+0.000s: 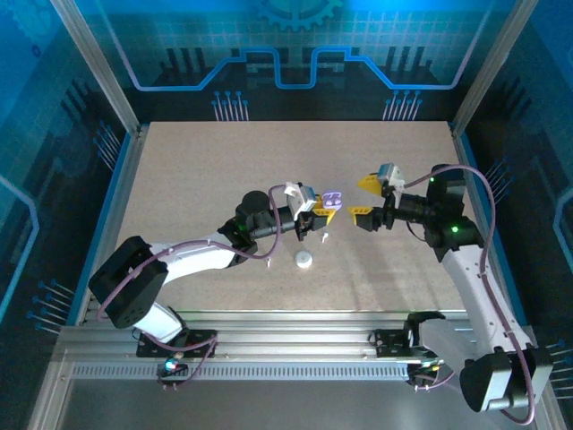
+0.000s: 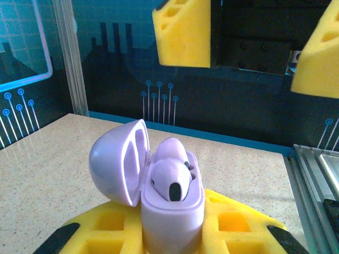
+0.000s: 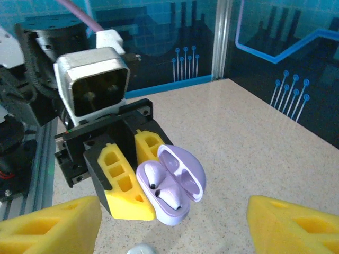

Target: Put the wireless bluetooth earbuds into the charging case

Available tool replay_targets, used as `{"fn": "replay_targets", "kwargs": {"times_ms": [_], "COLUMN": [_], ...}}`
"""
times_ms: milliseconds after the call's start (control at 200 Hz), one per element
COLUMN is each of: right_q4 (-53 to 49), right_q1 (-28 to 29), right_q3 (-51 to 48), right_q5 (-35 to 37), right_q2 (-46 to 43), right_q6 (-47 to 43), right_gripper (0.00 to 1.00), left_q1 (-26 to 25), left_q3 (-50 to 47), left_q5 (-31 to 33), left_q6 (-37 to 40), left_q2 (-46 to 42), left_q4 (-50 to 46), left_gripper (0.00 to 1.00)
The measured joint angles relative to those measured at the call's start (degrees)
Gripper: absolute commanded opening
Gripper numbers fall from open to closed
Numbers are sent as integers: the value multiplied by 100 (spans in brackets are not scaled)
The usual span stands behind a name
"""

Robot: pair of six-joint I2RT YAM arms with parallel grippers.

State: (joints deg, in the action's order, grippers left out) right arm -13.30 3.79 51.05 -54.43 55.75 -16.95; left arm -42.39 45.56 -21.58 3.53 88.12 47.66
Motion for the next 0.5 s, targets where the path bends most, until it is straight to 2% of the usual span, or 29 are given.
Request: {"fn": "replay_targets", "kwargs": {"times_ms": [285,500], "right_q4": [-387,-535], "right_q1": [144,212], "right_q3": [136,444], "right_q5": [-267,-195], "right_q2": [227,852], "right_q6": [-1198,-1550], "right_gripper": [75,75], "left_q1": [0,0], "left_q3": [0,0], "left_q5": [-295,-509], "left_q6": [48,120], "left_q2": [-11,-26], "left_q4": [-66,-68], "left_gripper": [15,15]}}
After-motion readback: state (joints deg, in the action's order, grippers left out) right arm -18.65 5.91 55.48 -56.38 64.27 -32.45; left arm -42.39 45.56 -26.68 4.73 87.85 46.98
